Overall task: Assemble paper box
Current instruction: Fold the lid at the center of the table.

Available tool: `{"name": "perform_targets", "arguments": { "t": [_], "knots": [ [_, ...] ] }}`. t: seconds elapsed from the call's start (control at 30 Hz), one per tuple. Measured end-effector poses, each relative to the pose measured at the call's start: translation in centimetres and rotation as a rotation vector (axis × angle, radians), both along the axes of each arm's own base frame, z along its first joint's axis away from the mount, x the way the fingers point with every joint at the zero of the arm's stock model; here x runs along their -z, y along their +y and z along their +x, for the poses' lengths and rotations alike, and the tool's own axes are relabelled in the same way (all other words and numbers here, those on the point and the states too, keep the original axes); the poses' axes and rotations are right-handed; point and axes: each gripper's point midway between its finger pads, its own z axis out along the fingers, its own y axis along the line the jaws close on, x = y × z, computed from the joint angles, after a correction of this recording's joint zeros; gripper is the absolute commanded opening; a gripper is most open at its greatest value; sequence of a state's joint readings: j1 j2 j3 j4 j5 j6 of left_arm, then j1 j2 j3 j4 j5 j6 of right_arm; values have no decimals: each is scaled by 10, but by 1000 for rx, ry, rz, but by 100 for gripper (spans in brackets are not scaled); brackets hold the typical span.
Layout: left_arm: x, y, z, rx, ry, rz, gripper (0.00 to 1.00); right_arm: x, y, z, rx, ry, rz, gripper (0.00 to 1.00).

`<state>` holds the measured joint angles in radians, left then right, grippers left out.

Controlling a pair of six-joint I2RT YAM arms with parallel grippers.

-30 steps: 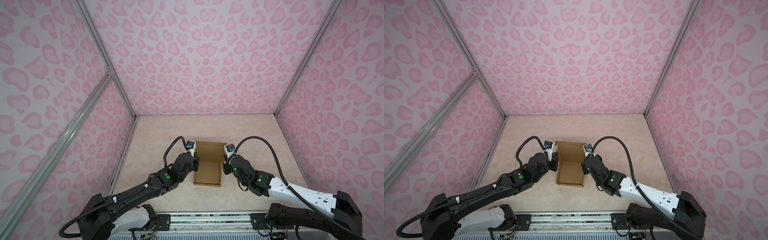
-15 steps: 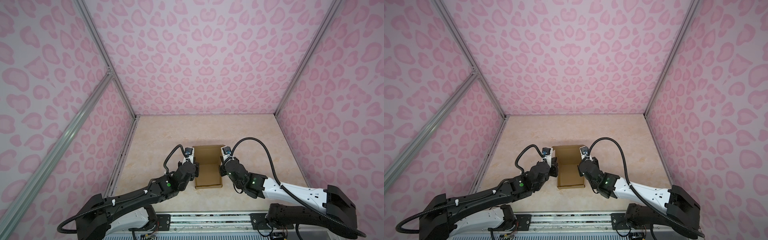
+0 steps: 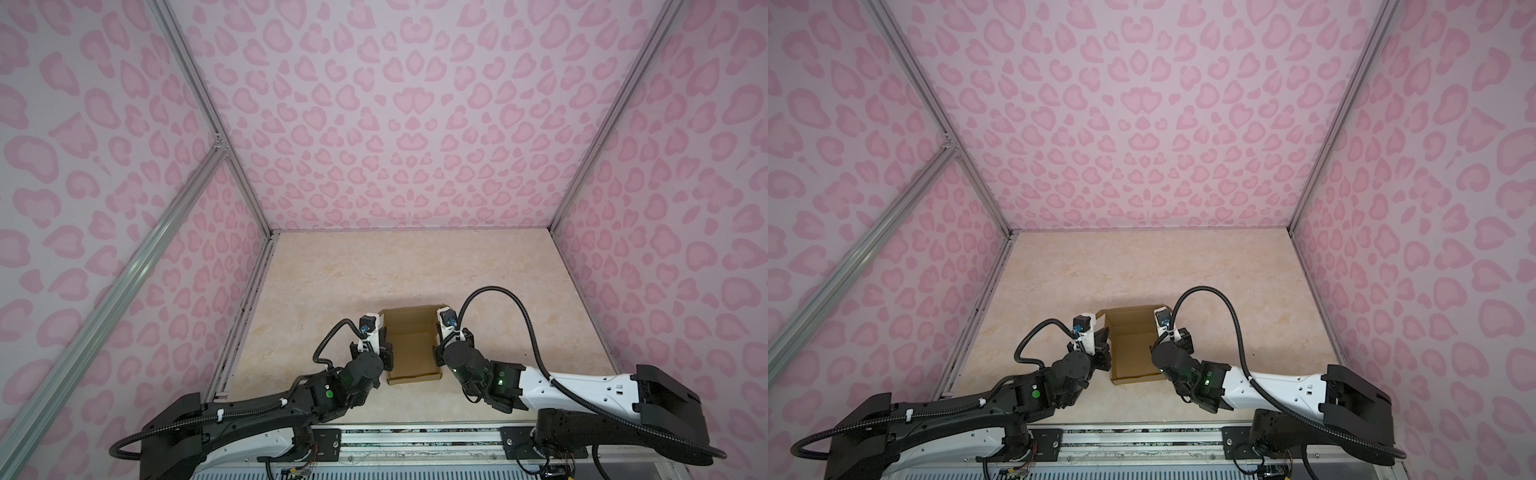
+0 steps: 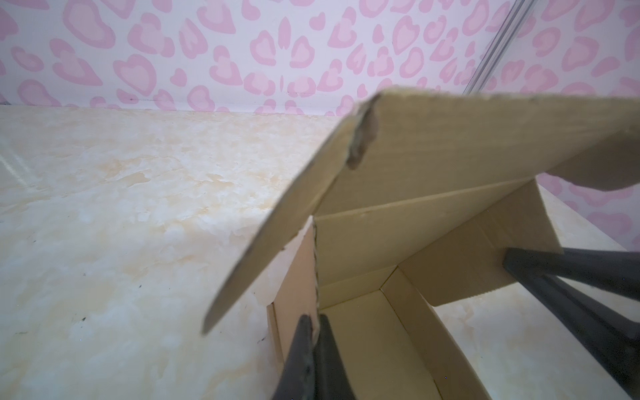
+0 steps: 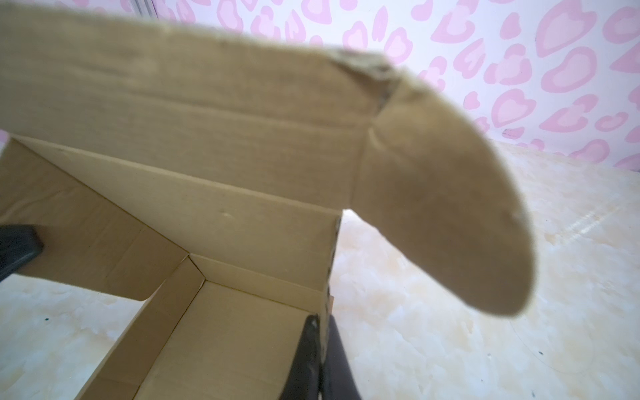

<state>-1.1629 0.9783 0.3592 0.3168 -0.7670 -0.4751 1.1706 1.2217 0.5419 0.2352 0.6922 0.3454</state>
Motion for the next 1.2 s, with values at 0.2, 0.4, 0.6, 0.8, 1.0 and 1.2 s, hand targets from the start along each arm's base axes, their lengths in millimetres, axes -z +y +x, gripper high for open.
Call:
{"name": "perform_targets", "arguments": {
  "t": [0.2, 0.4, 0.6, 0.8, 1.0, 1.2],
  "knots": [
    [6, -4, -9, -38, -19, -18, 4, 5, 3, -5, 15, -13, -7, 0],
    [8, -3, -14, -87, -34, -37, 4, 9, 8, -13, 16, -24, -12, 0],
    [18, -5, -23, -112, -42, -41, 4, 18, 9, -21, 15, -28, -23, 0],
    [26, -7, -35, -127, -61, -34, 4, 26, 7, -29, 10, -27, -29, 0],
    [34, -8, -46, -138, -79, -32, 4, 34, 2, -39, -4, -27, -34, 0],
    [46, -11, -59, -143, -97, -26, 4, 45, -4, -48, -12, -28, -26, 0]
  ]
}}
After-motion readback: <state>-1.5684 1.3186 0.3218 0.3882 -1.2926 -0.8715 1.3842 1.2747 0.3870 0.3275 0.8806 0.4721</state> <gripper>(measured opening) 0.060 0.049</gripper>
